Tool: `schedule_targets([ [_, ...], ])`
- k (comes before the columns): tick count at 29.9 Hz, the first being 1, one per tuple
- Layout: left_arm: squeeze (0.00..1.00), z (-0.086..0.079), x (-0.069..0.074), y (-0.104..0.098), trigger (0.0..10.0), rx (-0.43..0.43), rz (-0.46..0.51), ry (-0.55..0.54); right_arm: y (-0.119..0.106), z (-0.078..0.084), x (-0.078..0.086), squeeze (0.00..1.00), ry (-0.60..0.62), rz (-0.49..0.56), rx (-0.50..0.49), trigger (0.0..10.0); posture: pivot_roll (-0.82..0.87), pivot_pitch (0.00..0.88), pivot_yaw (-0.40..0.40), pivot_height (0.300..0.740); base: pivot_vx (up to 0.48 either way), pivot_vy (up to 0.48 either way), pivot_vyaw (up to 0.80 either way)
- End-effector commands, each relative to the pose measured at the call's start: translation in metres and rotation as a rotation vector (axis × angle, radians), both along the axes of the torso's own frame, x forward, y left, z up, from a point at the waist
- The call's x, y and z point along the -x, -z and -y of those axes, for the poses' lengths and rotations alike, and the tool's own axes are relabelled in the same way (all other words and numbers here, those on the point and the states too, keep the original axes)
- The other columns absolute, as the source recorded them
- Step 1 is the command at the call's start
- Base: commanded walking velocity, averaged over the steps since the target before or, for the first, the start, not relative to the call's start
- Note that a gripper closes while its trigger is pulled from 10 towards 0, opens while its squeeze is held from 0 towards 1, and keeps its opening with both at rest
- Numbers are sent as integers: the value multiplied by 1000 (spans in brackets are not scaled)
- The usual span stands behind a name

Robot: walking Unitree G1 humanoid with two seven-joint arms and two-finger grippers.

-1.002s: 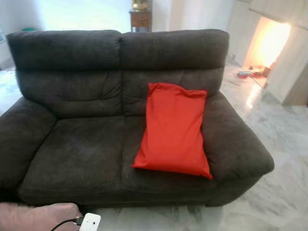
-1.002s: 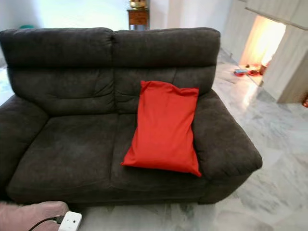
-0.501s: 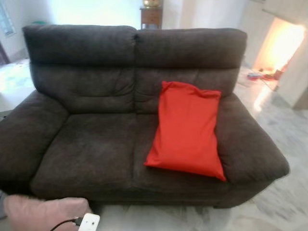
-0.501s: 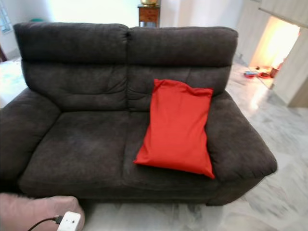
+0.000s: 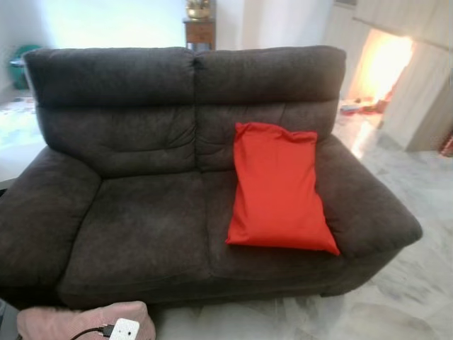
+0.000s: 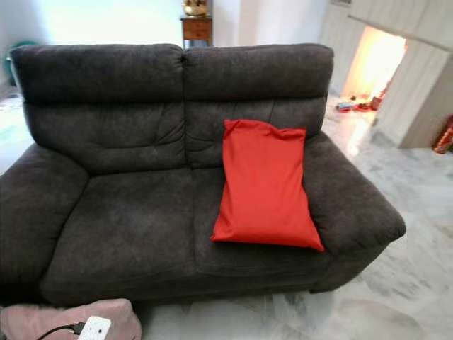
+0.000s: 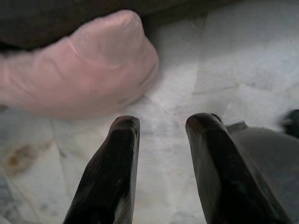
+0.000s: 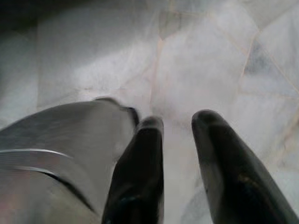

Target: Move the pillow to the sofa from floor

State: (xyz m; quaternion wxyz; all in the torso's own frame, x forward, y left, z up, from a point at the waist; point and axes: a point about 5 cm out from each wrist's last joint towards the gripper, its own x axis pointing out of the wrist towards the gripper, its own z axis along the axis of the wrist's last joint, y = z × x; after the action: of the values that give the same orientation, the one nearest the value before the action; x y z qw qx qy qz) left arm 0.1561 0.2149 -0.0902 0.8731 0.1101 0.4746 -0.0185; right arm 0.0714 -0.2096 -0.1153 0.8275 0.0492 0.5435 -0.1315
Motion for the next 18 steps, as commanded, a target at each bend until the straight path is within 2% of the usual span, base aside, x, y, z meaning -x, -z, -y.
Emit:
schedule_targets([
  [1,0,7,-5,-1,10000,18,12,11,0,2,0,0,1,-1,5,10000,8,0,20,740,0,480,0],
  [18,0,8,-6,-1,10000,22,14,7,-1,3,-1,0,-9,11,2,10000,19,0,15,740,0,480,0],
])
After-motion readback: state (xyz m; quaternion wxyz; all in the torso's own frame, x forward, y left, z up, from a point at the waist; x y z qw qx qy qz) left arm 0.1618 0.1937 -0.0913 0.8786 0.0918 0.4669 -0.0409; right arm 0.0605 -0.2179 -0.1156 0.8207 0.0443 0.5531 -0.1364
